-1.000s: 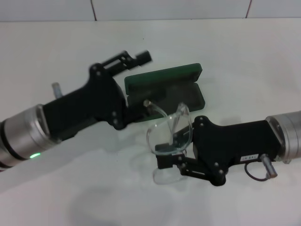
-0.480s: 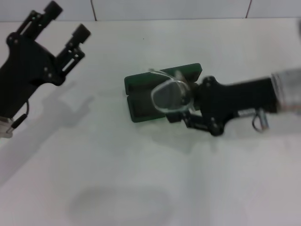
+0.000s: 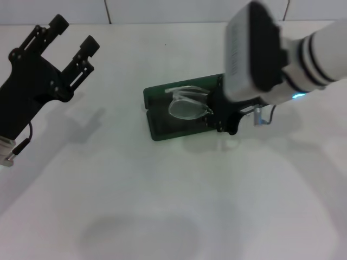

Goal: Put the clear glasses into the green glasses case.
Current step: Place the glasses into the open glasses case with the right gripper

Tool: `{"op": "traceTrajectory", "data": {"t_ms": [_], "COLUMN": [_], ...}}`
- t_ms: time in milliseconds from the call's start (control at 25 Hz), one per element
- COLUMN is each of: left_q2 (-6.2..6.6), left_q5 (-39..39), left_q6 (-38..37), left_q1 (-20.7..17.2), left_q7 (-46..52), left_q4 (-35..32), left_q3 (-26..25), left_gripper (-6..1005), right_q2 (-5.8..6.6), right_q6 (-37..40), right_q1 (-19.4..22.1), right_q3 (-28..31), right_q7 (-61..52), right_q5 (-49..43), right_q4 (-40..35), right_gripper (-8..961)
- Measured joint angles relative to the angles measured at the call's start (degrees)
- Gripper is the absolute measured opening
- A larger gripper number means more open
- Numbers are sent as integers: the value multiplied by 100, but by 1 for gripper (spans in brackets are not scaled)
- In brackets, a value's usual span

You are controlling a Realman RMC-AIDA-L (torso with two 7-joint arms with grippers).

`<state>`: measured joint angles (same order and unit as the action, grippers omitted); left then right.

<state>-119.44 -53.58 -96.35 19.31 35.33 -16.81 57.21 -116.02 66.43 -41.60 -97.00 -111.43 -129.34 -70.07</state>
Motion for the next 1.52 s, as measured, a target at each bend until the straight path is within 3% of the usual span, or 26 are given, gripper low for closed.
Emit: {"op": "traceTrajectory", "data": {"t_ms": [280,560,1320,1440,1520], "left_q2": [6,-1,-10,-8,-4], "left_q5": [-7,-17,-71,-78,-78], "left_q6": [37,229,392,405,441], "left_q1": [-10,57,232,239,244], "left_q7": [0,0,0,-8,-17], "left_q4": [2,6,75,75,75], "left_q3": [31,36,45,45,45], "left_gripper": [681,681,681,681,681], "right_q2": [-12,-16,-17,-17,-17], "right_q6": [-876,-1578,-2489,-2676,-2715], "right_q1": [-77,-5,275,333,340], "right_q3": [-1021,-1522,-2060,-2186,-2239], "right_q7": [-367,-405,-402,-394,-393], "right_q5": [-799,-1128,-1632,-1703,-1719], "right_q4": [-49,81,241,235,234], "right_gripper": [190,203,240,394,390]}}
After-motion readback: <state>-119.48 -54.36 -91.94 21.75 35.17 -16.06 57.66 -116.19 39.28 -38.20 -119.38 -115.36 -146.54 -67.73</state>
